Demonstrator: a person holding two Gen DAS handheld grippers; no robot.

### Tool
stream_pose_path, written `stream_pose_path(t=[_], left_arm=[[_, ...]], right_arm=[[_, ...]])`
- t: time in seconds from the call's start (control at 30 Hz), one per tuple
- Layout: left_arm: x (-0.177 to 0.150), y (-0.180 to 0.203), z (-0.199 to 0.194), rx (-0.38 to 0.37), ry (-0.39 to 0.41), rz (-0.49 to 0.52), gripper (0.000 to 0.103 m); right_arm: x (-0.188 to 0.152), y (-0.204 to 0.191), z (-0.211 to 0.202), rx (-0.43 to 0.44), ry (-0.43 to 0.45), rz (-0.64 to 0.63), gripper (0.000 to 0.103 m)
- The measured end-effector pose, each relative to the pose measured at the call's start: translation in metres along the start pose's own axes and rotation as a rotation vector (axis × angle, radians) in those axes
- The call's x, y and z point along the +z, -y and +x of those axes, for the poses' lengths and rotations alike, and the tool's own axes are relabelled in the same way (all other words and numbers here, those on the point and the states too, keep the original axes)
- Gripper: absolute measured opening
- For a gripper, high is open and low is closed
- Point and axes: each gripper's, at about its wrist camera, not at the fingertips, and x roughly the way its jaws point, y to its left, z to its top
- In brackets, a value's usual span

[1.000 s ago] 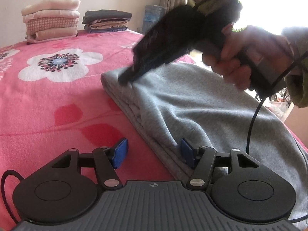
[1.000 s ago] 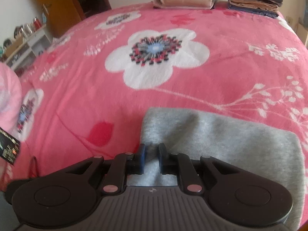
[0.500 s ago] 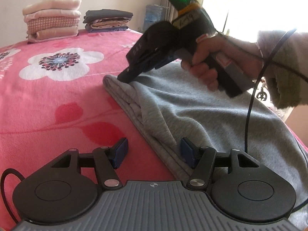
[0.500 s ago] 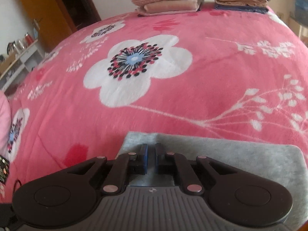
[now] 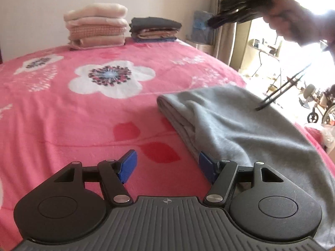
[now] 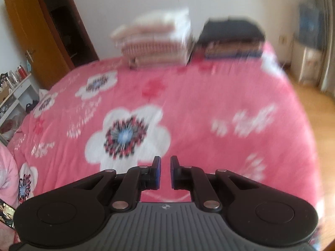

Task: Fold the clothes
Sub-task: 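Lift both grippers off the sweatpants and move back from them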

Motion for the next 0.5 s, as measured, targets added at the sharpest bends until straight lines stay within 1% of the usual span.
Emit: stream_pose_path(t=[0.07, 0.1, 0.13, 0.2, 0.27, 0.33, 0.37, 0.43, 0.5], left_arm=[[0.003, 0.008, -0.013, -0.023, 0.016, 0.015, 0.066], [0.003, 0.015, -0.017, -0.046, 0.026, 0.043, 0.066], [0.003, 0.022, -0.022, -0.069, 0.035, 0.071, 0.066], [0.001, 0.044, -0.03, -0.117, 0.055, 0.149, 0.066], [-0.005, 0.065, -0.036, -0.161, 0.063, 0.219, 0.065], [-0.01, 0.081, -0.038, -0.19, 0.04, 0.249, 0.062], [-0.013, 0.085, -0.038, -0.189, 0.013, 0.243, 0.059], [-0.017, 0.094, -0.038, -0.186, -0.042, 0.23, 0.058], [-0.02, 0.092, -0.038, -0.192, -0.091, 0.166, 0.055]], right_arm=[[0.002, 0.0, -0.036, -0.041, 0.014, -0.061, 0.009], [-0.001, -0.001, -0.055, -0.065, 0.012, -0.095, 0.009], [-0.007, -0.002, -0.074, -0.089, 0.002, -0.129, 0.009], [-0.028, -0.003, -0.111, -0.127, -0.05, -0.187, 0.009], [-0.058, -0.007, -0.145, -0.14, -0.099, -0.238, 0.009], [-0.096, -0.014, -0.17, -0.119, -0.115, -0.268, 0.009], [-0.116, -0.018, -0.176, -0.105, -0.114, -0.272, 0.009], [-0.155, -0.026, -0.186, -0.076, -0.11, -0.264, 0.009], [-0.191, -0.029, -0.183, -0.049, -0.103, -0.2, 0.009]])
